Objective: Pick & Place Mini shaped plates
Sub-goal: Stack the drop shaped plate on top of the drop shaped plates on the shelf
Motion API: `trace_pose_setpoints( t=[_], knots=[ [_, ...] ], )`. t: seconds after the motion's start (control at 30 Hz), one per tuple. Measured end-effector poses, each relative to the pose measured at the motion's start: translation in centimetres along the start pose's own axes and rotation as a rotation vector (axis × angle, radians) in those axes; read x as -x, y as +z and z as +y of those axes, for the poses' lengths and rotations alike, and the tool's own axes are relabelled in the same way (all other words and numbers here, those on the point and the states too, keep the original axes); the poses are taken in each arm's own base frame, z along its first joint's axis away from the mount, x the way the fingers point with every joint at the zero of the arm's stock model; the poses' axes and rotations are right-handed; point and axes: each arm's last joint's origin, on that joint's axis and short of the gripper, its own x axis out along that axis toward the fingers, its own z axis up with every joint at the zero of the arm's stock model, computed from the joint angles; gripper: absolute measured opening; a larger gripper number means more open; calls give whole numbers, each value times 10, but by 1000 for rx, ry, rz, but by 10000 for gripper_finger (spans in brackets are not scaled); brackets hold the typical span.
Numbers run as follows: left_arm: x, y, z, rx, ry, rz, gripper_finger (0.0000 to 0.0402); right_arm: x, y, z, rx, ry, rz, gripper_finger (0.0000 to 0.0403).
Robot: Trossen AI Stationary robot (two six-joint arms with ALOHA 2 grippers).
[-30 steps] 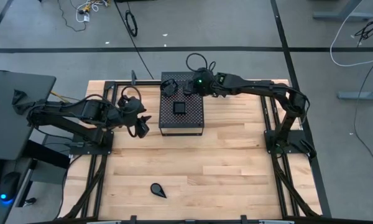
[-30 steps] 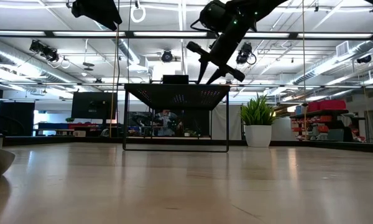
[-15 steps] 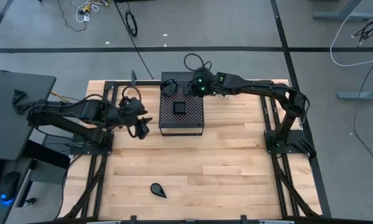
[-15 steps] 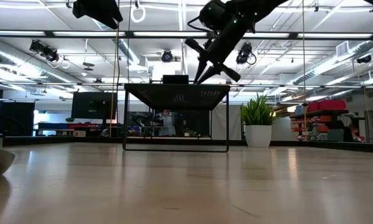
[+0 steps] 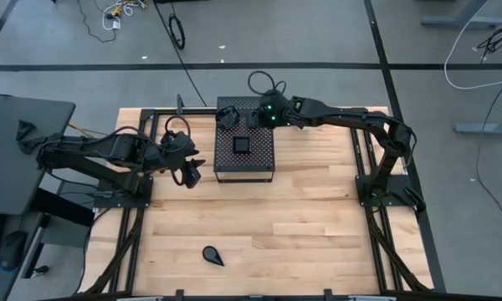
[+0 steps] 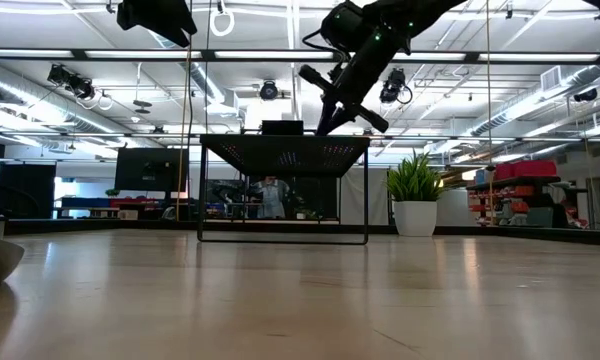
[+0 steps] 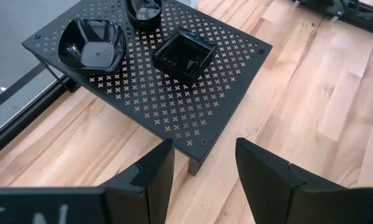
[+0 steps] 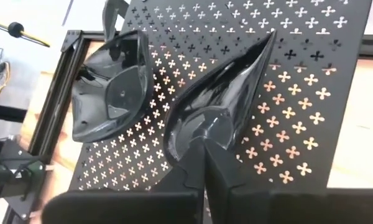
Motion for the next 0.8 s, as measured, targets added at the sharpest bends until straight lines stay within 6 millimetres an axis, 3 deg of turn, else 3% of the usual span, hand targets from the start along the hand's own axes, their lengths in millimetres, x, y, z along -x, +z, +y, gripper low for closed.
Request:
trace_pose_setpoints(
  t=[0.4, 0.8],
  knots=[
    [0, 0, 0, 1, 0, 0, 177, -12, -7, -14, 16, -41, -26, 8],
    [0, 0, 0, 0, 3, -3, 177, 12, 3, -4, 39, 62, -96, 4]
  ],
)
